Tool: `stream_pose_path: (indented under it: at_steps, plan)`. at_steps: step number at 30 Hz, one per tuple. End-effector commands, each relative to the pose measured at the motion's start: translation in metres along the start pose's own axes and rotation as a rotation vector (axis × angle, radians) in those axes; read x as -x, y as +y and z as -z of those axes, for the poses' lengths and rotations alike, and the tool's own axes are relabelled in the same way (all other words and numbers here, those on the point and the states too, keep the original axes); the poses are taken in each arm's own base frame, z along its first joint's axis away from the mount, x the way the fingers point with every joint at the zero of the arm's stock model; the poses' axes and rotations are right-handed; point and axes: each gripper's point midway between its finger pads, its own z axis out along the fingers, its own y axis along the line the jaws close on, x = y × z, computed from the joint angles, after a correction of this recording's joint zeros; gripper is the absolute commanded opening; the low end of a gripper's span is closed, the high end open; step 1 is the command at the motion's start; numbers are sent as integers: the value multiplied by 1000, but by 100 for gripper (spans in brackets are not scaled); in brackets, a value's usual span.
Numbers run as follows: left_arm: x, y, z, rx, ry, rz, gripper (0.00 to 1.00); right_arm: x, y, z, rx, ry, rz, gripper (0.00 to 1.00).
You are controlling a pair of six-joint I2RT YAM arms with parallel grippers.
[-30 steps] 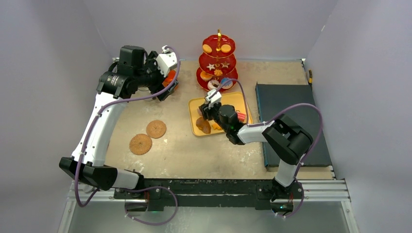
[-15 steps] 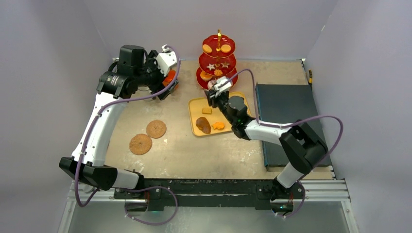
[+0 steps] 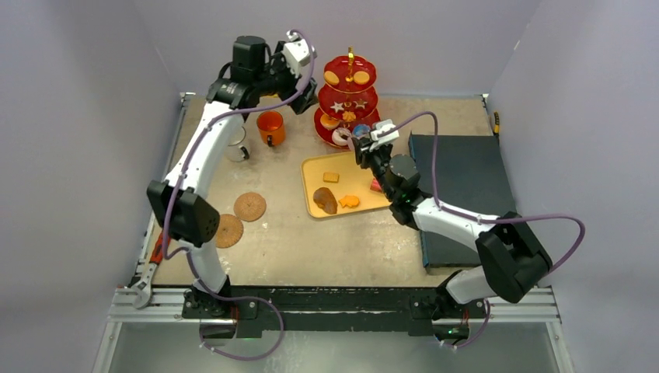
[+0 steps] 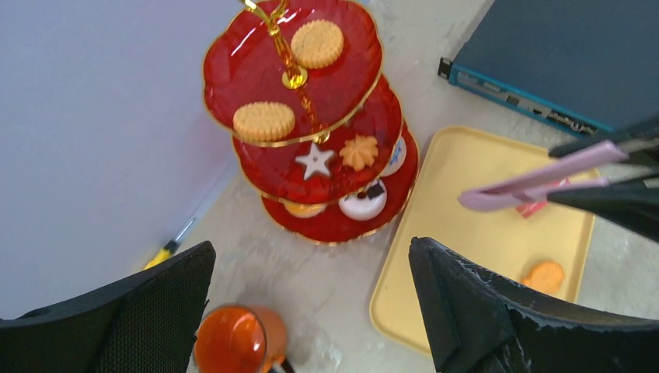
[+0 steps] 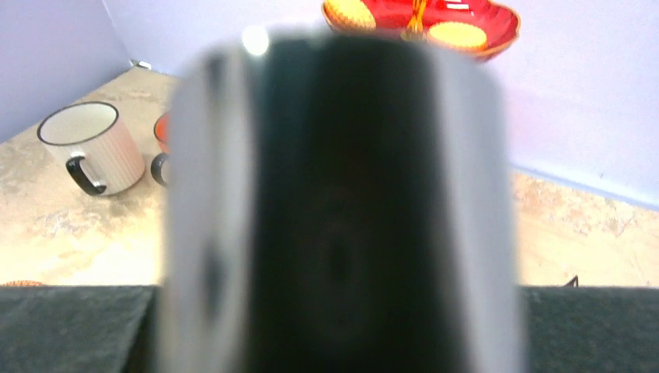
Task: Serve the afternoon tea
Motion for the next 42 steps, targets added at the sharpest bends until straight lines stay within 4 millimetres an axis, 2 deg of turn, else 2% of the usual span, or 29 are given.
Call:
stream_pose_path:
  at_steps: [1,6,11,15,18,23,28,32,35,37,39,40,41,42]
  plan:
    - [63,7,-29,-21,-222,-32,96,12,-12,11,-55,-23,-43,36]
    - [93,10,-64,-65,-354,9,96,11,-10,21,-41,-10,-88,37]
    - [99,10,-86,-98,-430,-33,99,12,-8,29,-29,-13,-111,37]
    - [91,13,-104,-105,-462,-58,99,16,-7,32,-18,-24,-127,36]
    - [89,23,-119,-79,-487,-78,99,19,-6,33,-13,-35,-141,36]
    - [68,34,-150,-60,-486,-88,99,20,-2,36,6,-35,-160,36]
    - [53,45,-164,-28,-499,-35,98,21,0,39,19,-29,-176,36]
    - [46,38,-171,-73,-510,-7,97,25,0,40,20,-37,-183,36]
    - [47,34,-173,-113,-533,24,88,26,1,41,25,-38,-190,36]
    - [48,29,-172,-152,-561,55,78,25,1,41,27,-37,-195,36]
    - [47,26,-174,-176,-572,53,62,25,1,41,25,-38,-197,36]
    - [44,24,-177,-185,-569,55,49,26,1,40,25,-38,-196,36]
    - [43,25,-178,-186,-564,57,42,27,1,40,24,-40,-197,36]
    - [39,25,-180,-189,-556,60,39,27,0,40,23,-40,-197,35]
